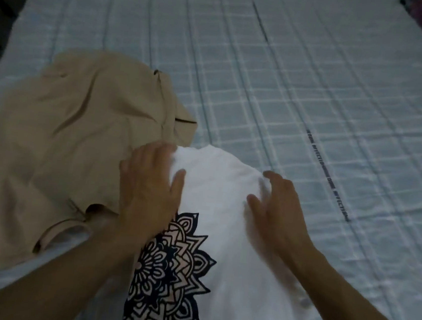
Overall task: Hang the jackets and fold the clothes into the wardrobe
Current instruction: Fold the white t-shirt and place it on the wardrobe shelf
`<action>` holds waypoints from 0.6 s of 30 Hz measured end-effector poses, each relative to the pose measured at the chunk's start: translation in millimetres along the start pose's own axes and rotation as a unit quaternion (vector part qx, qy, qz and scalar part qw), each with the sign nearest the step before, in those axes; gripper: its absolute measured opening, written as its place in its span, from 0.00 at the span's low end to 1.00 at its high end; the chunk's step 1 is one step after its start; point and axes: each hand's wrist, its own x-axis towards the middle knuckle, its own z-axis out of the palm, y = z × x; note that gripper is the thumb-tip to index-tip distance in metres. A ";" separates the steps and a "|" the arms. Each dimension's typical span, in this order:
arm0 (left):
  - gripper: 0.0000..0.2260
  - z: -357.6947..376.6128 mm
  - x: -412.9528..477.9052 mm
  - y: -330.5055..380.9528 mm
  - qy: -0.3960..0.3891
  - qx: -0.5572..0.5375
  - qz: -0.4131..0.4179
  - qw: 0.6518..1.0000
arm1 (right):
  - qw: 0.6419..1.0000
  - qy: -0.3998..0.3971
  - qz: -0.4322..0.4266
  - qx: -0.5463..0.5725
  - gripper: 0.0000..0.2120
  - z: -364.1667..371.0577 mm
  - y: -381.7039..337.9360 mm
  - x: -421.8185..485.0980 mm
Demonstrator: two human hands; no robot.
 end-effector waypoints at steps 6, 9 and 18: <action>0.28 29.5 -33.7 -8.2 -0.169 0.115 0.175 0.963 | 0.954 -0.145 -0.180 -0.189 0.34 25.2 10.4 -40.9; 0.29 40.8 -33.8 -24.7 -0.191 0.103 0.186 0.958 | 0.949 -0.129 -0.204 -0.200 0.33 34.1 31.2 -30.2; 0.30 29.8 -35.5 -18.5 -0.226 0.143 0.164 0.950 | 0.941 -0.163 -0.196 -0.224 0.35 25.8 26.5 -27.3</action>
